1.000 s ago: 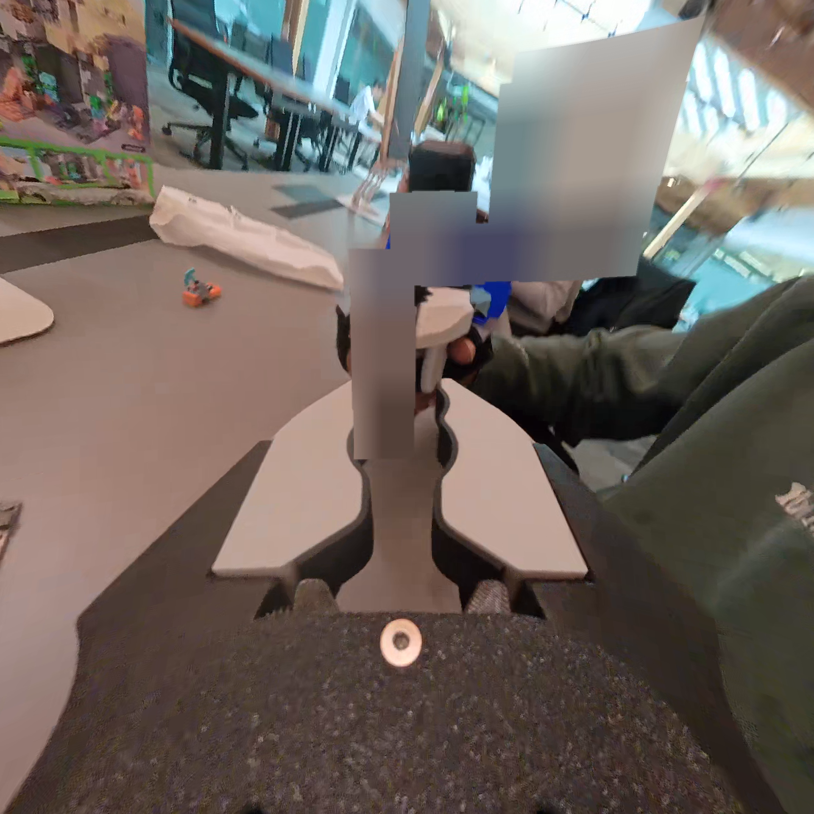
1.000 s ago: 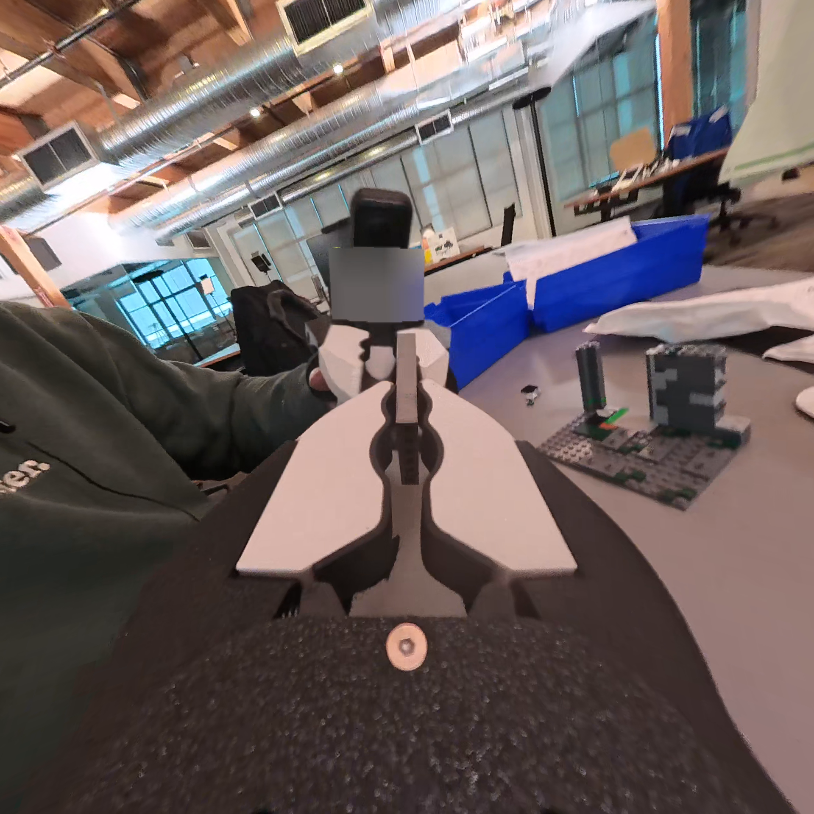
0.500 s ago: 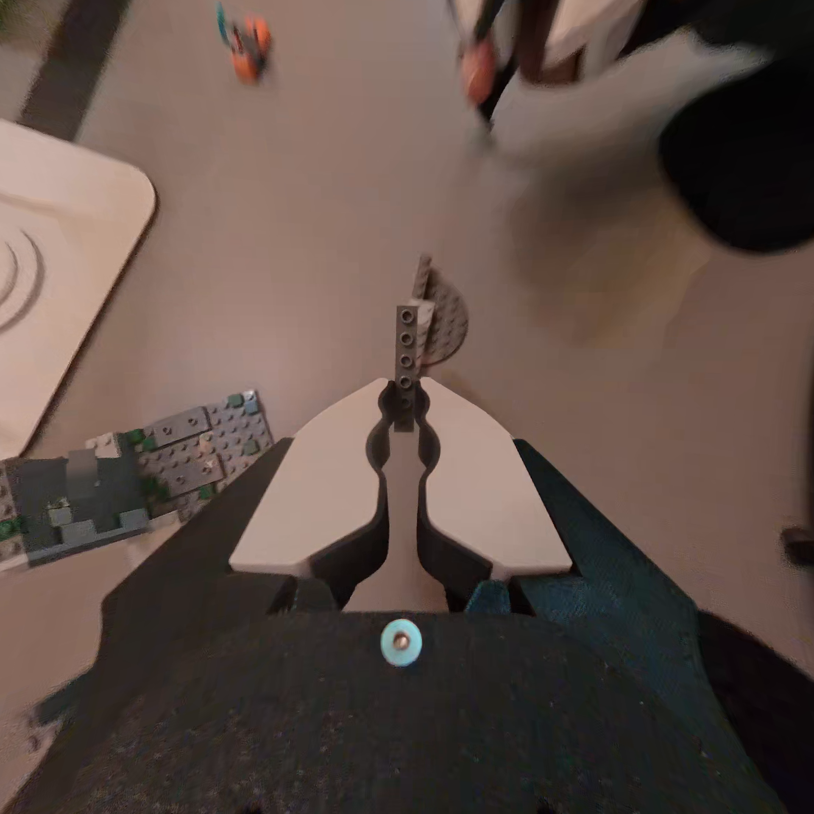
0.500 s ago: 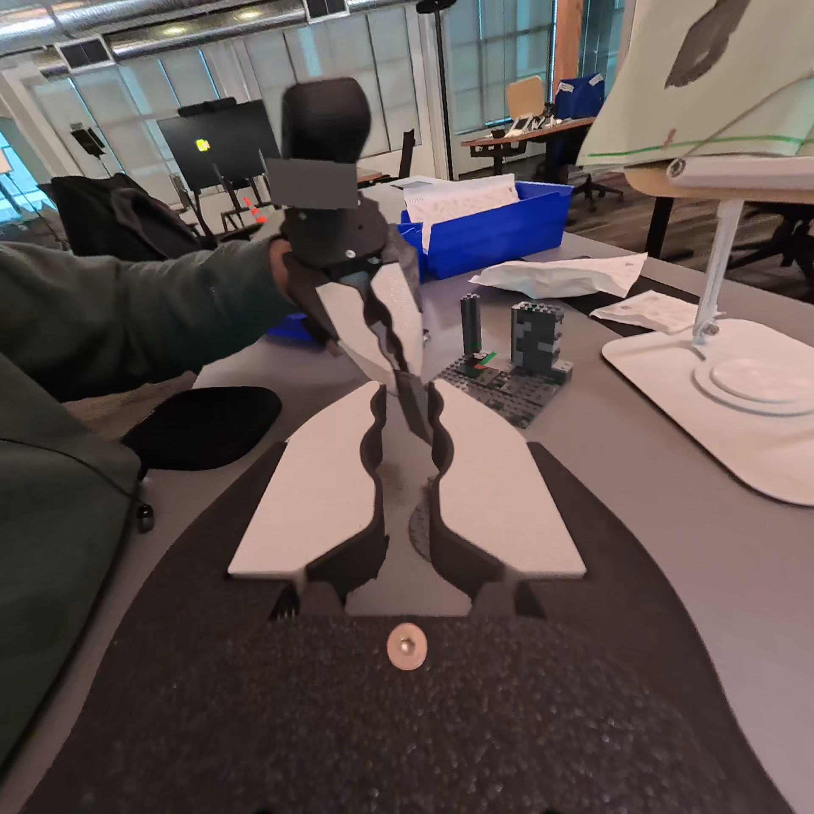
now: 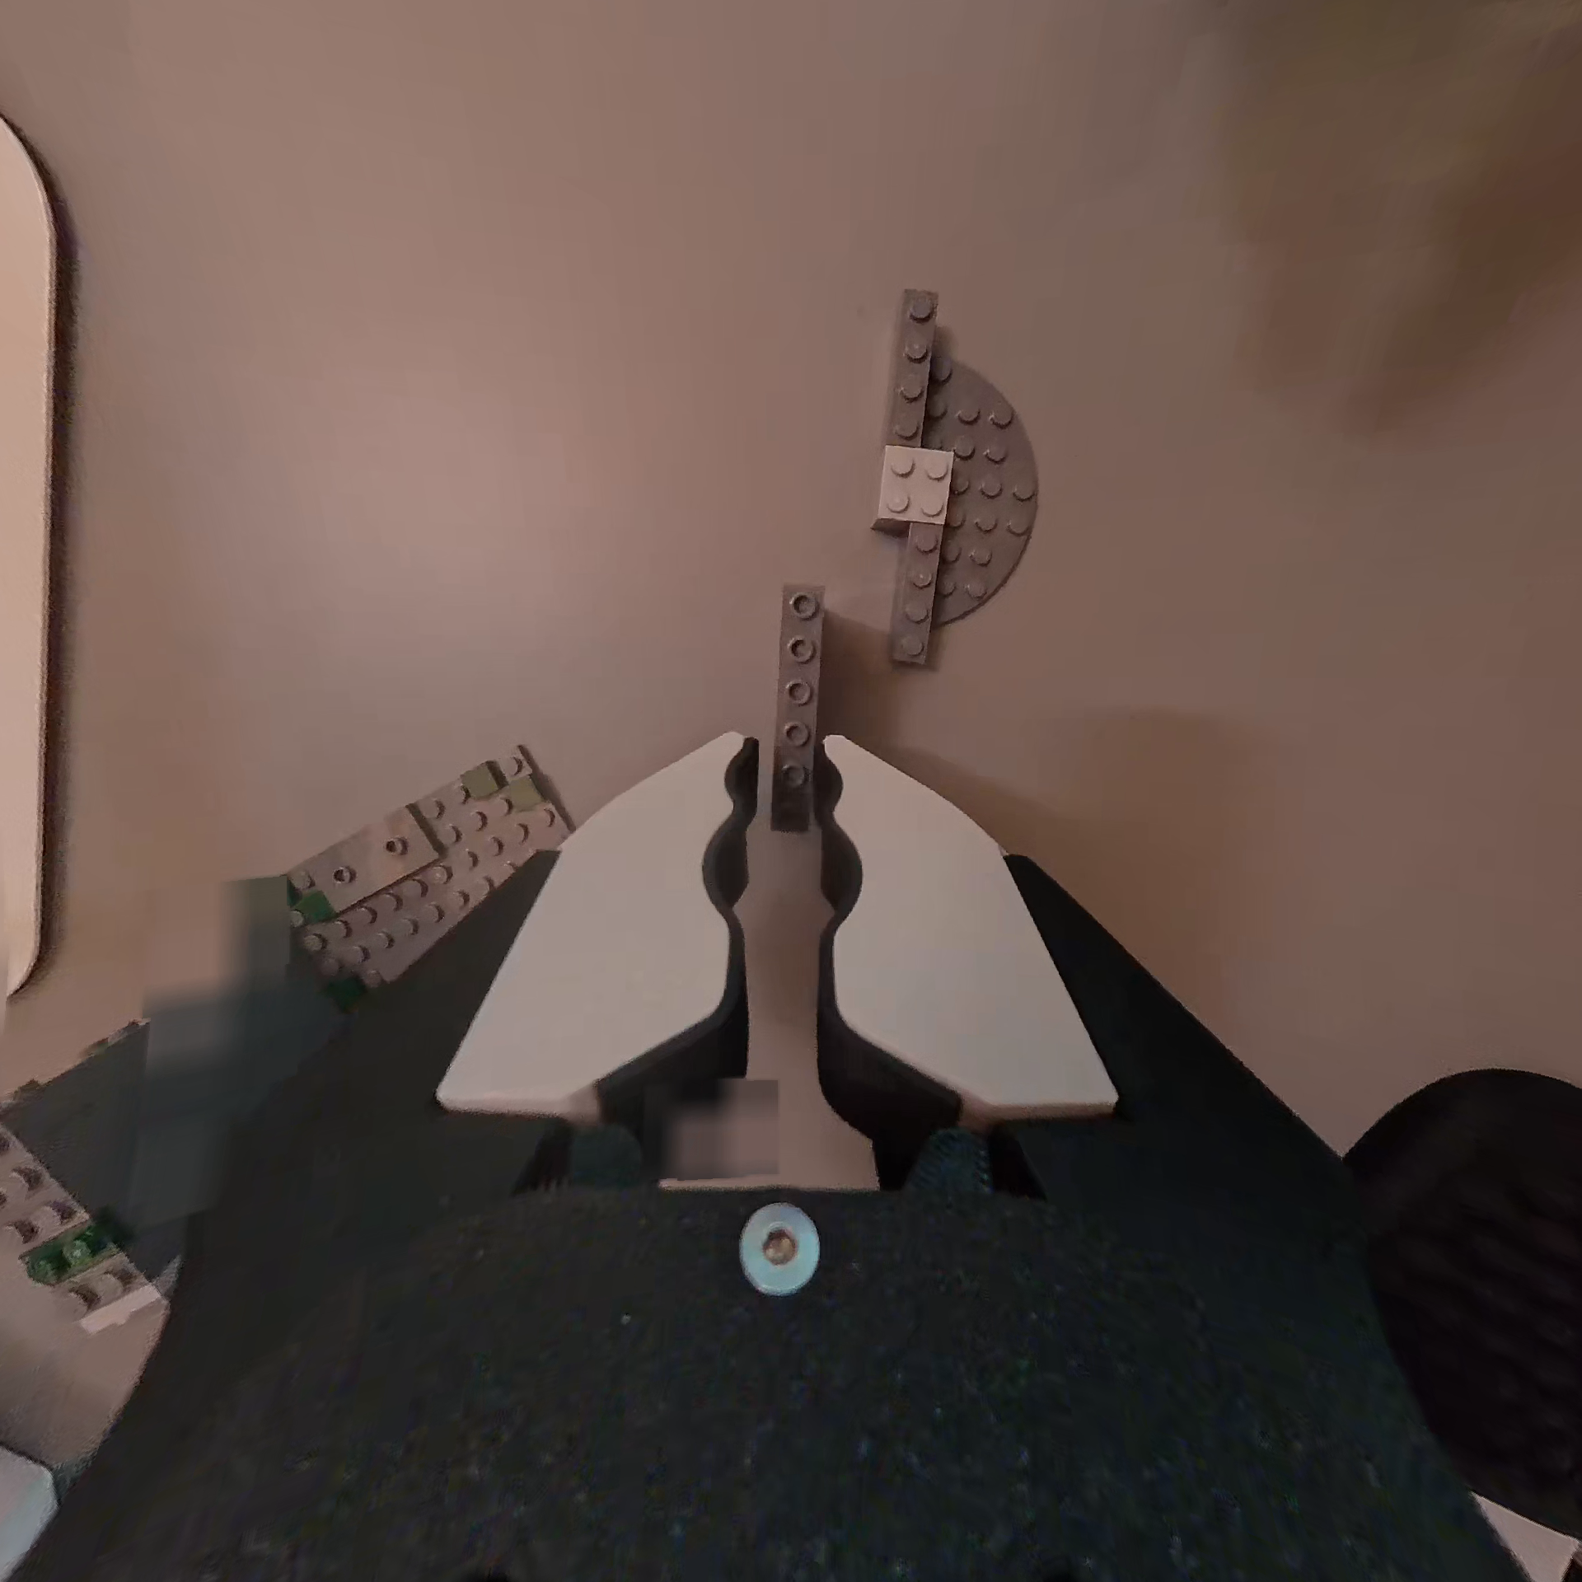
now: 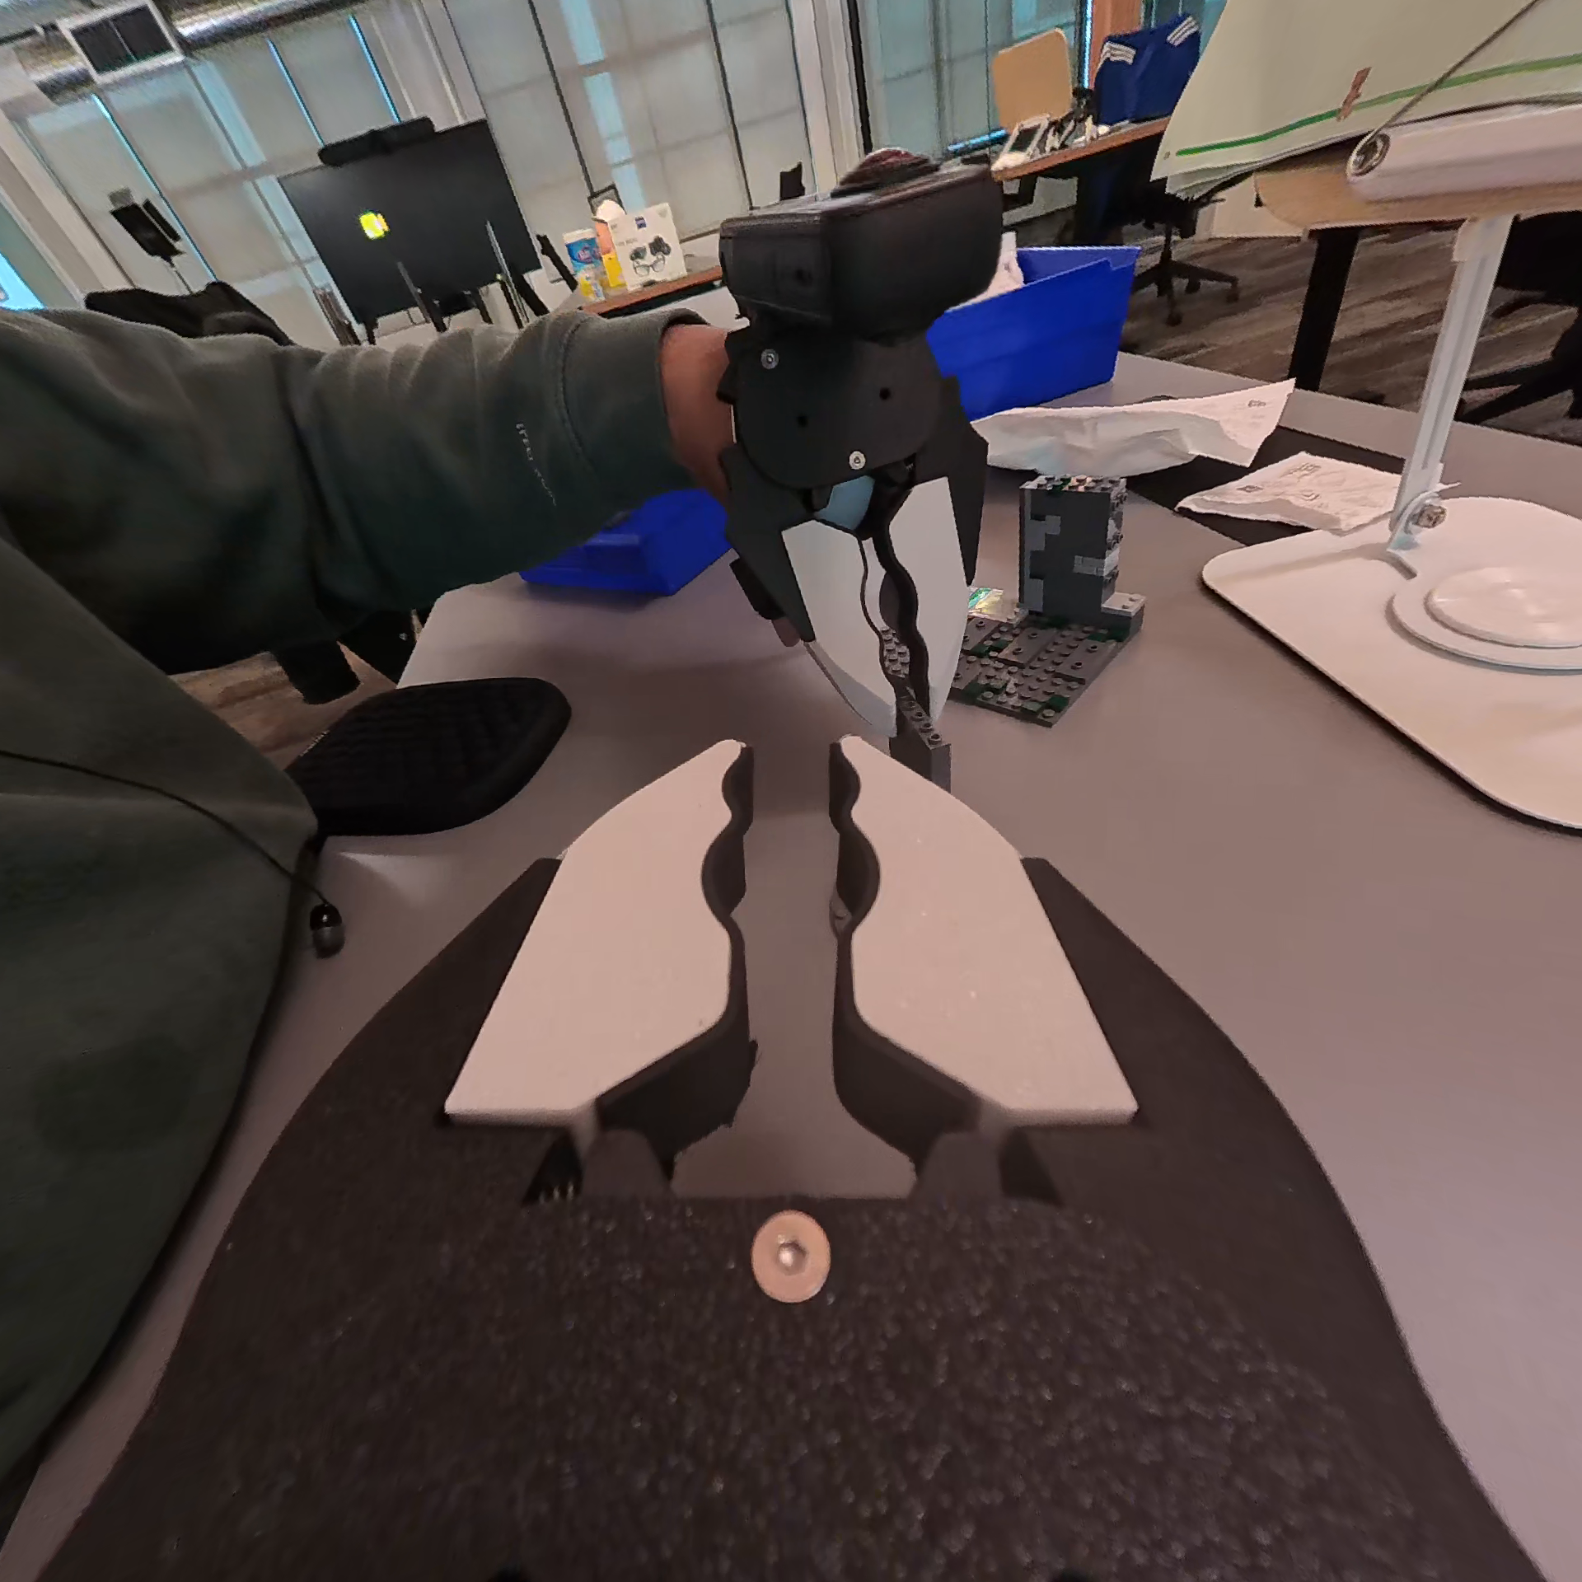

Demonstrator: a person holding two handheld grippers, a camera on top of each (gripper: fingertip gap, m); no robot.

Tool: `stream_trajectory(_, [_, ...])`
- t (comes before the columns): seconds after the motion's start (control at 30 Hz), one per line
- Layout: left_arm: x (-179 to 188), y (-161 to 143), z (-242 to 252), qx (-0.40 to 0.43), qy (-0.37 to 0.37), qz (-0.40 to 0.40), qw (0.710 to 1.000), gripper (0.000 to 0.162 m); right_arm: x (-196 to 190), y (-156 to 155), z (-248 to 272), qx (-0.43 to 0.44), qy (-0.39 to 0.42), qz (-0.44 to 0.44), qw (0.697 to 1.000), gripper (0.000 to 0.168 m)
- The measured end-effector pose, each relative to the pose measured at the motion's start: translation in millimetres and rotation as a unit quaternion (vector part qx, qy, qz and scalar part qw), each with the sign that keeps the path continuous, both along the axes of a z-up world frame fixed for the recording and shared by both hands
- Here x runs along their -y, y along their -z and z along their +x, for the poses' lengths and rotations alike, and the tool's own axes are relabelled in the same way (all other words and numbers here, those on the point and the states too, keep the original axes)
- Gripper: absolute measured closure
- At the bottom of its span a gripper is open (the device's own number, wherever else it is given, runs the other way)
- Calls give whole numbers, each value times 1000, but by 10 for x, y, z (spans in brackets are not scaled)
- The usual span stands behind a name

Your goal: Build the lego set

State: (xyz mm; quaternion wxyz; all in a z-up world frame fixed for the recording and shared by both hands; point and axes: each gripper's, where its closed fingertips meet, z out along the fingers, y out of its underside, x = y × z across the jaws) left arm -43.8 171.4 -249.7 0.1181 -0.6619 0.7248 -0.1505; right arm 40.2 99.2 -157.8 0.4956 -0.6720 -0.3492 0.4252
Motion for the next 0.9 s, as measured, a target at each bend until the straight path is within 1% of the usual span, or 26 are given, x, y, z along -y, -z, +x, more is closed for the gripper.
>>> stream_trajectory(0.17, [3,2,-44,5,-5,-6,1000,147,14,47,-46,5,-8,-4,1000,152])
stream_trajectory(0.23, [6,-36,-53,12,-10,-6,1000,143,22,63,-59,5,-10,-7,1000,152])
stream_trajectory(0.37, [32,-275,-91,57,-29,3,998,140,33,105,-65,14,-11,-17,1000,155])
stream_trajectory(0.4, [27,-379,-94,85,-41,11,995,142,18,125,-58,20,-5,-19,1000,155])
stream_trajectory(0.43, [28,-502,-99,121,-53,21,991,149,-11,140,-47,25,7,-16,1000,155])
stream_trajectory(0.5, [30,-766,-141,204,-80,50,974,162,-58,143,-28,25,25,-9,999,152])
stream_trajectory(0.6, [56,-1045,-362,296,-140,93,940,162,-119,128,-5,21,46,1,999,145])
stream_trajectory(0.67, [95,-1163,-597,333,-184,120,917,162,-157,147,10,26,60,5,998,145])
stream_trajectory(0.7, [118,-1223,-735,350,-206,134,904,162,-167,153,12,27,65,7,998,148])
stream_trajectory(0.8, [132,-1373,-1287,364,-282,193,866,162,-168,167,0,25,66,14,997,154])
stream_trajectory(0.9, [113,-1511,-2034,343,-372,248,827,162,-130,150,-39,14,50,21,998,163])
